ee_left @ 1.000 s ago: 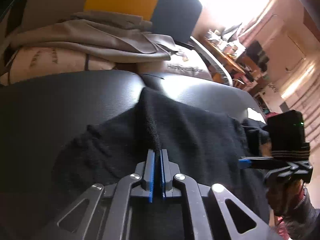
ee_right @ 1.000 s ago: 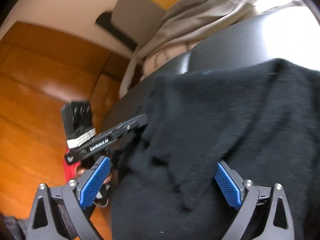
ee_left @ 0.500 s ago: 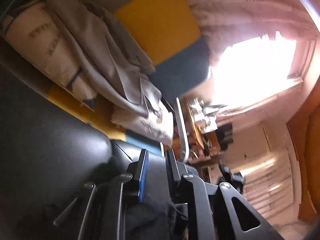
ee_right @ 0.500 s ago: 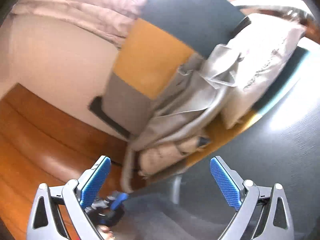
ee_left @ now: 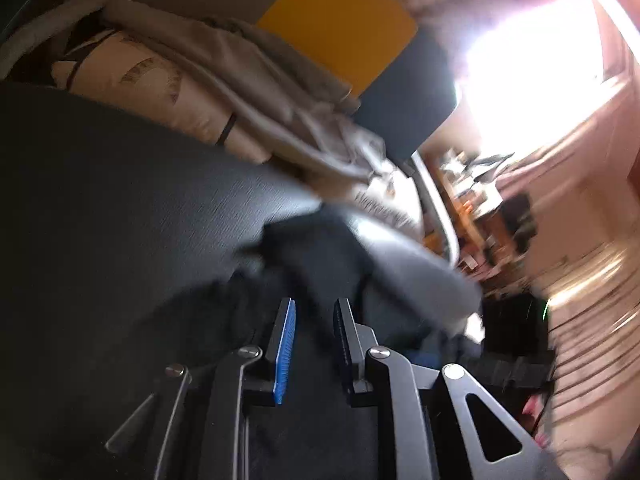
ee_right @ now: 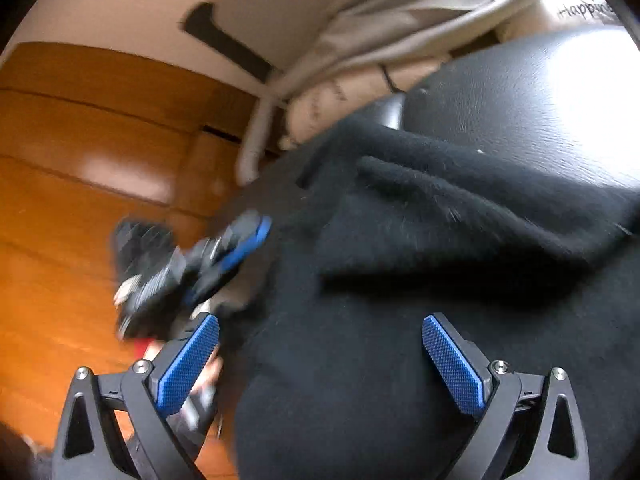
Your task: Fold clothes
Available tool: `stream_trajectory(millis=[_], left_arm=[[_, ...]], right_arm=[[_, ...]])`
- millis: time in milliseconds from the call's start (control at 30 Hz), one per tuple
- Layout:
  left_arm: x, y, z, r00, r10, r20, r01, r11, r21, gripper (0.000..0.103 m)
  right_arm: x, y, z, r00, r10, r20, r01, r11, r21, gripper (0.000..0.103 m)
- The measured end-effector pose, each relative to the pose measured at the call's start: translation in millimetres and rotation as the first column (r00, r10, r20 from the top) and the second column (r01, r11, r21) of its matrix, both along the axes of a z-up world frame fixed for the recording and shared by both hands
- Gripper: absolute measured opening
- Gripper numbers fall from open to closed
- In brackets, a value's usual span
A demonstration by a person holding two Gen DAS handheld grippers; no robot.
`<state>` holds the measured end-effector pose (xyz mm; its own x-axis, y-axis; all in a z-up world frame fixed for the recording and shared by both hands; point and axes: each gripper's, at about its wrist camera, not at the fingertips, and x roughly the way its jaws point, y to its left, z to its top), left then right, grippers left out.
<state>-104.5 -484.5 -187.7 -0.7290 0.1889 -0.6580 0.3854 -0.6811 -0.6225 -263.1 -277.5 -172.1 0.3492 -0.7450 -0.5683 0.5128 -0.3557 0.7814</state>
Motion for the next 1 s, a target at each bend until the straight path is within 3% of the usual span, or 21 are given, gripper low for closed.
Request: stream_trajectory(millis=[33,67,100,133,200,300,367,400,467,533,600,700,800,867,1000], left_arm=[[2.0,3.0,-6.1,1.000,-0.008,0.030,0.009,1.000,-0.027,0.019],[5.1,5.1,-12.1,0.999,-0.014,0.049,0.016,0.999,-0.048,0.015],[9.3,5.8,-15.9,0.999,-0.017,0.039,0.019,0.998,-0.059,0.015],[11.4,4.6,-16.9,0.999,-0.022,0.035,0.024,0.998,-0.063,0.015],[15.8,1.3,-18.4,0.999,-0.023,0.039,0.026,0.997,-0.070,0.008],[21.8,-2.2,-19.8,0.999,-0.021,0.028,0.023,0.998,-0.060,0.007],[23.3,0.1,-17.9,0.999,-0.023,0.025,0.025,0.997,-0.079,0.009],[23.3,3.9,-14.1,0.999,-0.032,0.023,0.034,0.994,-0.104,0.016],[22.0,11.6,-9.2,0.998,-0.043,0.039,0.049,0.985,-0.167,0.019],[21.8,17.0,-7.3,0.998,-0.037,0.051,0.046,0.977,-0.207,0.019],[25.3,20.2,-7.2,0.998,-0.021,0.054,0.033,0.971,-0.236,0.019],[35.1,22.3,-9.3,0.998,0.008,0.067,0.012,0.958,-0.285,0.018],[46.2,22.3,-13.7,0.994,0.036,0.106,0.008,0.922,-0.387,0.012],[52.3,23.9,-14.2,0.990,0.057,0.130,0.008,0.892,-0.452,0.010],[67.1,13.3,-10.8,0.989,0.080,0.123,-0.014,0.885,-0.465,0.009]], right_arm=[[-1.9,-8.2,0.6,1.000,-0.013,-0.005,0.013,1.000,-0.002,0.103],[-11.2,-14.6,8.6,0.997,-0.053,-0.063,0.053,0.999,-0.003,0.103],[-28.4,-16.2,21.6,0.980,-0.132,-0.147,0.129,0.991,-0.030,0.103],[-50.6,-13.2,31.4,0.957,-0.233,-0.174,0.222,0.972,-0.079,0.103],[-89.4,0.5,40.7,0.895,-0.413,-0.167,0.396,0.910,-0.125,0.103],[-122.3,25.2,48.5,0.837,-0.538,-0.099,0.523,0.840,-0.146,0.103],[-126.0,38.2,48.5,0.876,-0.482,-0.016,0.476,0.870,-0.132,0.103],[-123.0,46.6,53.6,0.887,-0.461,-0.038,0.453,0.882,-0.129,0.103],[-101.8,58.0,61.9,0.926,-0.345,-0.153,0.335,0.938,-0.088,0.103],[-67.4,64.8,58.8,0.932,-0.191,-0.307,0.203,0.979,0.007,0.103],[-34.8,76.0,53.5,0.907,-0.053,-0.418,0.101,0.991,0.093,0.103],[4.7,79.4,23.5,0.887,0.119,-0.446,-0.025,0.977,0.212,0.103],[33.6,74.6,6.7,0.868,0.120,-0.481,-0.027,0.980,0.197,0.103],[47.9,69.5,5.0,0.833,0.118,-0.541,0.002,0.976,0.216,0.103],[67.4,59.6,-0.2,0.764,0.050,-0.643,0.113,0.971,0.210,0.103]])
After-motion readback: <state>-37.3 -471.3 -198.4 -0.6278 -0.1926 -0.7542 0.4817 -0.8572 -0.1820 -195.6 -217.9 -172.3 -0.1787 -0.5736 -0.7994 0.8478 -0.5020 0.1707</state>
